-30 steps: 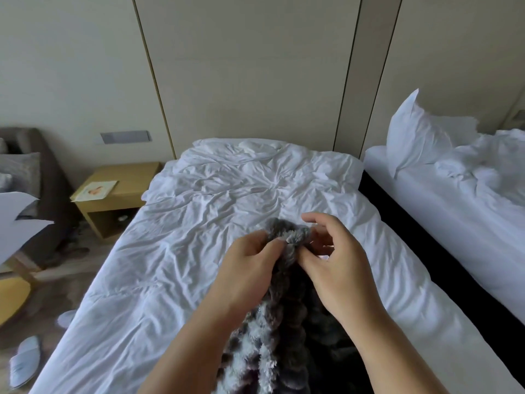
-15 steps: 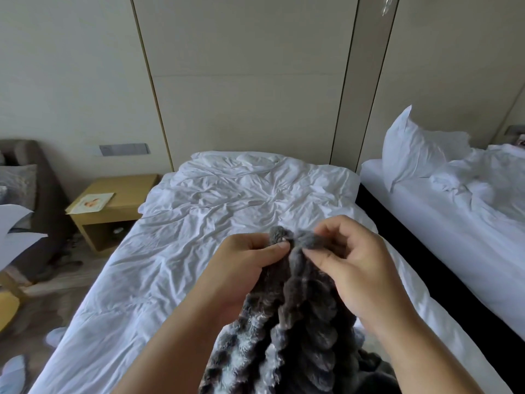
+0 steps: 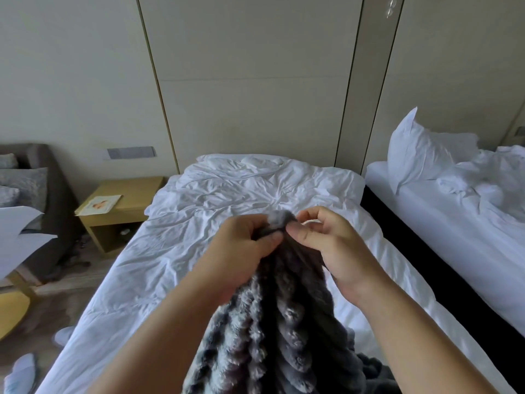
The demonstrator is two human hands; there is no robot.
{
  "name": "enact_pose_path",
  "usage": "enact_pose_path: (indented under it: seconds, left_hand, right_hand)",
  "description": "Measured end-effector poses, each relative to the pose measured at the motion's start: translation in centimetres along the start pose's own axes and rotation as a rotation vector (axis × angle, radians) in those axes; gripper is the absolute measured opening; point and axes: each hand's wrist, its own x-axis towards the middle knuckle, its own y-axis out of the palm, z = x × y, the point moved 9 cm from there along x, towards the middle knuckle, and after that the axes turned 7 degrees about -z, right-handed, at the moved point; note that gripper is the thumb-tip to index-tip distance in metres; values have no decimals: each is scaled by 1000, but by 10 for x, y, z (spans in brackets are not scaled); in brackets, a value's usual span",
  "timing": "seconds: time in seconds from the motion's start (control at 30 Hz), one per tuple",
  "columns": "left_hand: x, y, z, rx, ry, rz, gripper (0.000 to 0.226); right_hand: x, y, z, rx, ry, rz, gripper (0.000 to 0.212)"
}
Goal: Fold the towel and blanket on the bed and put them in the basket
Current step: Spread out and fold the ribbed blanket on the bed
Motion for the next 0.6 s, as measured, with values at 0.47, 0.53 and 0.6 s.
enact_pose_path:
  seconds: [0.47, 0.53, 0.6]
  left_hand:
    - [93, -158, -86, -224, 183, -420, 52]
    - [100, -189, -105, -180, 210, -559, 49]
    - [106, -206, -114, -150, 180, -634, 44]
  right_hand:
    - [39, 42, -65, -567, 179, 671, 14]
    - [71, 31, -34, -575, 114, 495, 10]
    - [100, 22, 20, -510, -31, 254, 4]
